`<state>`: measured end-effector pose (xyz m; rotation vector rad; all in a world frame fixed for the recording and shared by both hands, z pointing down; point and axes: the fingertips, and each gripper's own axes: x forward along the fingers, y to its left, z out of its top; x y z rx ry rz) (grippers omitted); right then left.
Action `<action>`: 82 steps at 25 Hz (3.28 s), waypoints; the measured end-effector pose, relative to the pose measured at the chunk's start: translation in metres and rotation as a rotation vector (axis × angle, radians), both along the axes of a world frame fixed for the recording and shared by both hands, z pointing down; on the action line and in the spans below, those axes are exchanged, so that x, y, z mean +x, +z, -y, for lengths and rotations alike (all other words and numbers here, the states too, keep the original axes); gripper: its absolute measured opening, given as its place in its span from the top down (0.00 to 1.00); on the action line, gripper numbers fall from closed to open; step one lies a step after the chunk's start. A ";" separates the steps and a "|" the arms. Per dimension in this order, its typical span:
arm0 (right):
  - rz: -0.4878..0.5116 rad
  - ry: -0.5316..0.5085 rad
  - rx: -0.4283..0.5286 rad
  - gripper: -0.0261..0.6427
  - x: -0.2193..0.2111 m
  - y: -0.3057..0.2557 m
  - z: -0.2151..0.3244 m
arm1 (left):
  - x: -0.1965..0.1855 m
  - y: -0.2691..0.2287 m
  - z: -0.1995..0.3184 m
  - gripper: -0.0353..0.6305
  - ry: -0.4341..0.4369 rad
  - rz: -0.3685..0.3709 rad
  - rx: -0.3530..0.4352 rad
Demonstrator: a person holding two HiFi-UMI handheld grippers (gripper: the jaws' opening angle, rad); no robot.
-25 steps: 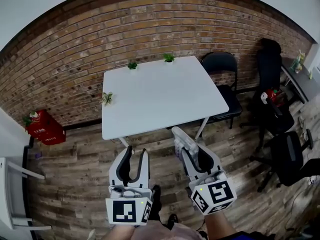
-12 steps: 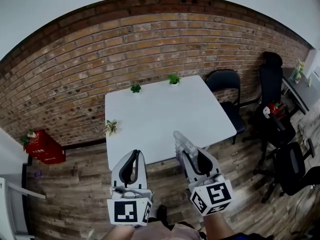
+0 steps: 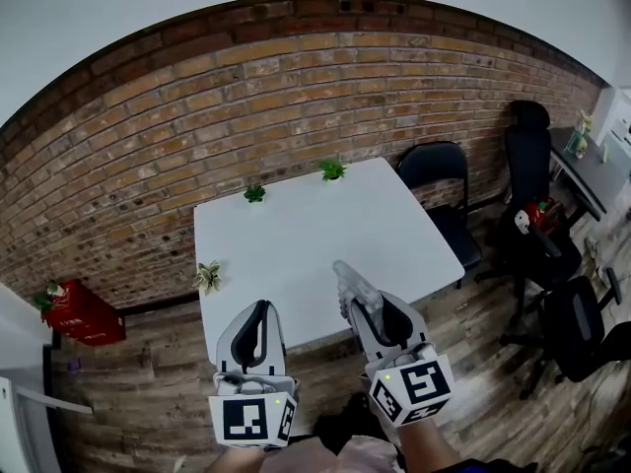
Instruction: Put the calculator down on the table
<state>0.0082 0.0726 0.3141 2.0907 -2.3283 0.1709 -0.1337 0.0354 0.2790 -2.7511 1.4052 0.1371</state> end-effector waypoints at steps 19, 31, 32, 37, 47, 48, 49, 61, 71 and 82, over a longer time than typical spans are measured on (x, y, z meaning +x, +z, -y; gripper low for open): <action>0.078 -0.132 -0.131 0.77 0.131 0.065 0.156 | 0.134 0.061 0.143 0.91 -0.108 0.108 -0.130; 0.081 -0.287 -0.083 0.77 0.151 0.034 0.228 | 0.154 0.026 0.188 0.91 -0.240 0.113 -0.073; 0.076 -0.300 -0.077 0.77 0.149 0.031 0.233 | 0.150 0.023 0.190 0.91 -0.254 0.109 -0.069; 0.051 -0.343 -0.075 0.77 0.133 0.026 0.254 | 0.125 0.021 0.201 0.91 -0.319 0.093 -0.067; 0.007 -0.387 -0.178 0.77 0.095 0.060 0.293 | 0.087 0.041 0.237 0.91 -0.363 0.069 -0.111; 0.005 -0.393 -0.191 0.77 0.092 0.066 0.295 | 0.084 0.045 0.239 0.91 -0.365 0.069 -0.120; 0.003 -0.396 -0.206 0.77 0.089 0.071 0.298 | 0.082 0.049 0.242 0.91 -0.368 0.068 -0.130; 0.038 -0.413 -0.400 0.76 0.074 0.153 0.314 | 0.073 0.096 0.267 0.91 -0.373 0.080 -0.233; 0.094 -0.397 -0.525 0.76 0.069 0.202 0.310 | 0.070 0.125 0.283 0.91 -0.350 0.092 -0.289; 0.123 -0.375 -0.593 0.76 0.066 0.226 0.311 | 0.064 0.135 0.291 0.91 -0.338 0.096 -0.311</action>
